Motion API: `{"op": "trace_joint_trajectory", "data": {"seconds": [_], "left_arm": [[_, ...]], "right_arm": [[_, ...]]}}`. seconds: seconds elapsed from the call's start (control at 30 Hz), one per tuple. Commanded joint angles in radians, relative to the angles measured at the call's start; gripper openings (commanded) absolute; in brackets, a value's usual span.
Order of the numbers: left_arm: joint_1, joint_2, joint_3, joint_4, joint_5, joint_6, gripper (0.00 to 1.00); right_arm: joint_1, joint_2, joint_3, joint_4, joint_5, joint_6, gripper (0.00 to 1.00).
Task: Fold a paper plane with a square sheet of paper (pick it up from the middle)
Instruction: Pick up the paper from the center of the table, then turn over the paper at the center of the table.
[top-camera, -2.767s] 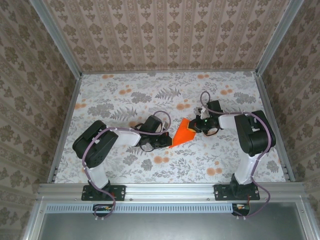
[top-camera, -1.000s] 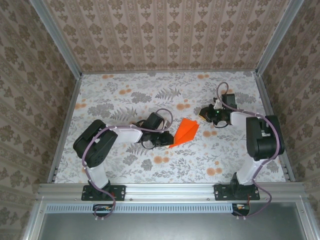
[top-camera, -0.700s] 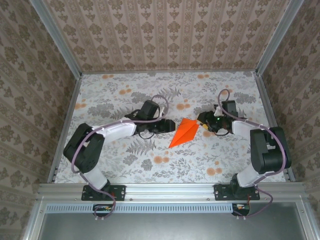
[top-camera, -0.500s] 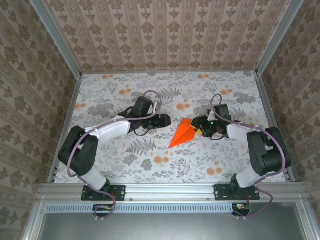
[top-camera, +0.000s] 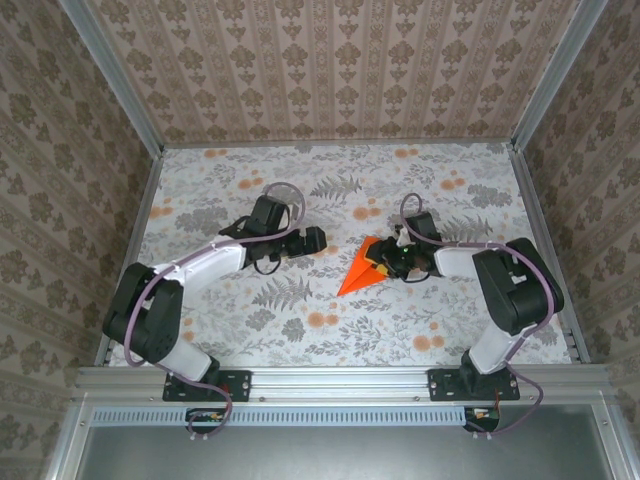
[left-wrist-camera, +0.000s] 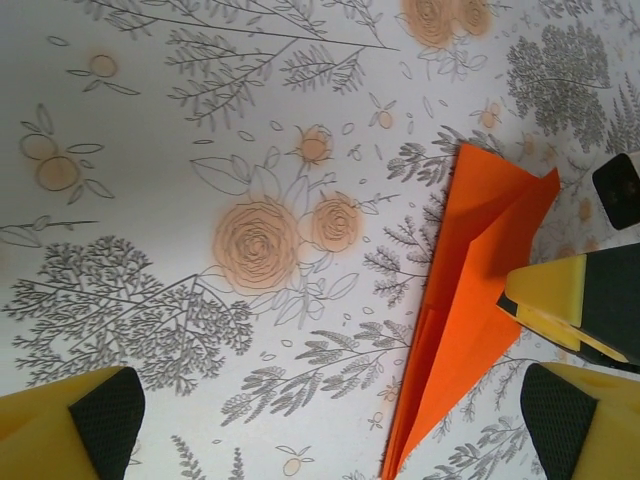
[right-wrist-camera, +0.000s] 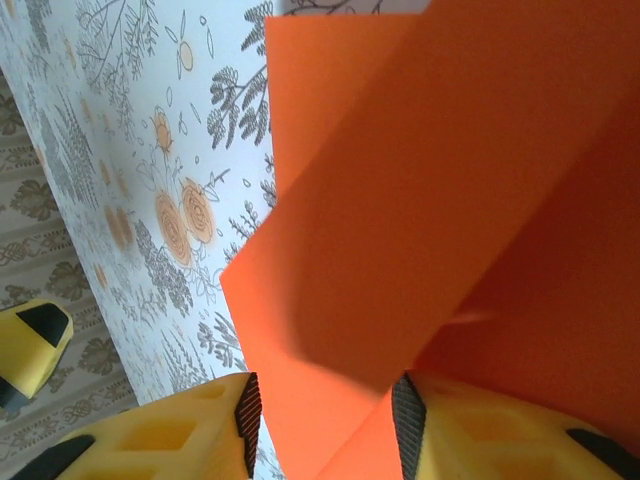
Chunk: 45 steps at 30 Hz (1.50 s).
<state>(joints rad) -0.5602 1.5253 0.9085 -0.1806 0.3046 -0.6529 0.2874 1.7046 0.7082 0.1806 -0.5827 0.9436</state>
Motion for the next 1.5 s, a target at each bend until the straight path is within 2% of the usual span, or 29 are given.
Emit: {"op": "trace_joint_trajectory", "data": {"seconds": [0.0,0.13,0.27,0.33,0.43,0.6,0.77,1.03,1.27,1.47], "left_arm": [[0.015,-0.034,-0.02,-0.005,-0.009,-0.002,1.0],[0.028,-0.043,-0.035,0.02,0.015,-0.028,1.0],[0.038,-0.055,-0.057,0.051,0.058,-0.054,1.0],[0.043,-0.064,-0.068,0.057,0.081,-0.063,1.0],[0.052,-0.081,-0.08,0.064,0.125,-0.075,1.0],[0.064,-0.125,-0.118,0.118,0.212,-0.125,1.0],[0.067,-0.139,-0.159,0.26,0.323,-0.202,1.0],[0.048,-0.096,-0.186,0.537,0.467,-0.367,1.0],[0.021,-0.04,-0.168,0.736,0.532,-0.49,1.0],[0.003,-0.013,-0.129,0.753,0.556,-0.478,0.99]], "right_arm": [[0.013,0.026,0.025,0.057,0.003,0.032,0.41],[0.018,0.055,0.011,0.134,0.01,0.054,0.35],[0.018,0.089,-0.022,0.264,0.001,0.091,0.24],[0.018,0.09,-0.032,0.305,-0.002,0.103,0.16],[0.016,0.069,-0.034,0.346,-0.023,0.11,0.12],[0.007,-0.001,0.004,0.35,-0.101,0.091,0.1],[0.005,-0.053,0.078,0.357,-0.208,0.101,0.1],[0.016,-0.061,0.163,0.485,-0.304,0.263,0.11],[0.036,-0.035,0.222,0.531,-0.322,0.328,0.12],[0.045,-0.007,0.218,0.593,-0.354,0.382,0.12]]}}
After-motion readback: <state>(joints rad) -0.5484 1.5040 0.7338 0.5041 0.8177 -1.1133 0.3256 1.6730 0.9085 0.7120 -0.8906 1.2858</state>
